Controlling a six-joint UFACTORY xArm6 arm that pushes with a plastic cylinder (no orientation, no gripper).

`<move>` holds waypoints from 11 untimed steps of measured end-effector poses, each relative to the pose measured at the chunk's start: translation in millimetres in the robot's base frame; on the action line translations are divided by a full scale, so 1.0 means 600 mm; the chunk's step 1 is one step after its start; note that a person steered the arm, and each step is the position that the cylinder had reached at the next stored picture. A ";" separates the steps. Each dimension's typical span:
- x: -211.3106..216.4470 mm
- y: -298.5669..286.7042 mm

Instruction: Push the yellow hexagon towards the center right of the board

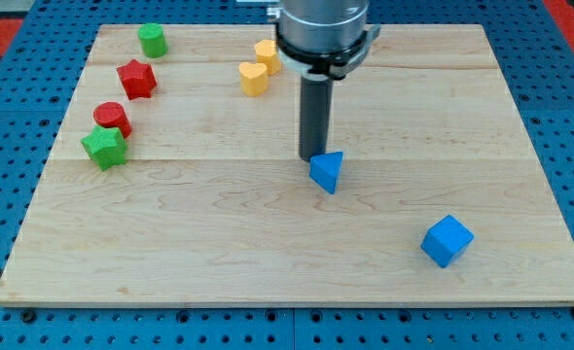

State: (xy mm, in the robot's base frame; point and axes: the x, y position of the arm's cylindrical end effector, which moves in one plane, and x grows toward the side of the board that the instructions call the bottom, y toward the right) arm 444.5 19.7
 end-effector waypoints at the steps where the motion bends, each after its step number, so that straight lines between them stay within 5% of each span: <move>1: 0.056 0.086; 3: 0.067 0.125; 5: -0.029 -0.198; 8: -0.351 -0.256; 9: -0.354 -0.117; 11: -0.130 0.126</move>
